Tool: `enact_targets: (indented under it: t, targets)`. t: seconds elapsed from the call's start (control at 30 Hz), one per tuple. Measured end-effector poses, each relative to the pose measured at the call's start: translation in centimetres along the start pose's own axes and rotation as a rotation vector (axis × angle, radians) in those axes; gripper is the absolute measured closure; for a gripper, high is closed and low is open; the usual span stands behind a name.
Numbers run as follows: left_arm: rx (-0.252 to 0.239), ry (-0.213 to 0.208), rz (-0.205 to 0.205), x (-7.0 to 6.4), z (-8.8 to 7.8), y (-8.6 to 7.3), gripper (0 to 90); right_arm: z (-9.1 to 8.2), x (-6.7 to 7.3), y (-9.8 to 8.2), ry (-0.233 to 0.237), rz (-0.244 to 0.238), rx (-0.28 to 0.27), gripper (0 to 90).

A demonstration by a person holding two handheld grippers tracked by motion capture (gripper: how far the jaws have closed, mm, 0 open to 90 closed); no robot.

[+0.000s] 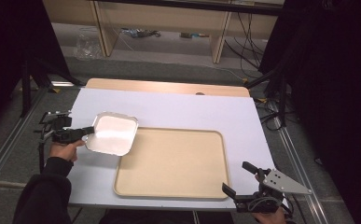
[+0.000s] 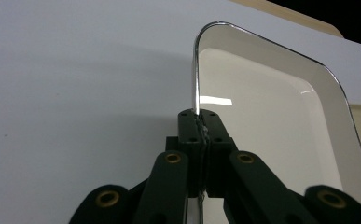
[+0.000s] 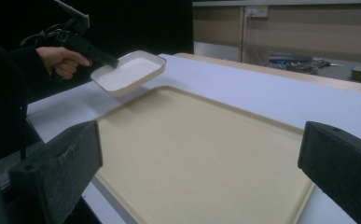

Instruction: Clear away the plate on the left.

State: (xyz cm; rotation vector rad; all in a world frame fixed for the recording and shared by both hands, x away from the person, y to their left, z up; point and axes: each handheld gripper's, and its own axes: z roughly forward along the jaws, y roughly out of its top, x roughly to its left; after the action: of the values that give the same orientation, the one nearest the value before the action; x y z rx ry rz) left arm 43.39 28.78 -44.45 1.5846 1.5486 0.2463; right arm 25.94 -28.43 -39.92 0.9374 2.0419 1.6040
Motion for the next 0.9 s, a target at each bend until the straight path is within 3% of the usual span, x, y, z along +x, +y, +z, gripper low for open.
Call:
enact_targets:
  t: [0.23,0.33,0.57,0.73,0.83,0.9]
  targets:
    - [0.008,-0.071,0.035,-3.1,0.8,-0.3,88.4,0.0,0.0,0.0,-0.004,-0.012,-0.004,0.4]
    - [0.027,-0.113,0.067,-4.7,1.4,-0.6,88.4,0.0,0.1,0.0,-0.016,0.003,-0.001,0.4]
    - [0.070,-0.164,0.144,-8.1,2.6,-1.2,88.4,0.0,-0.1,0.0,-0.002,-0.012,0.000,0.4]
    - [0.110,-0.202,0.172,-9.4,3.5,-1.9,88.3,0.0,-0.1,0.0,-0.006,-0.020,0.000,0.4]
    - [0.141,-0.208,0.193,-10.1,4.1,-2.3,88.3,0.0,0.0,0.0,0.001,0.000,0.000,0.4]
    - [0.152,-0.209,0.200,-10.5,4.5,-2.6,88.3,0.0,0.0,0.0,-0.004,-0.015,-0.005,0.4]
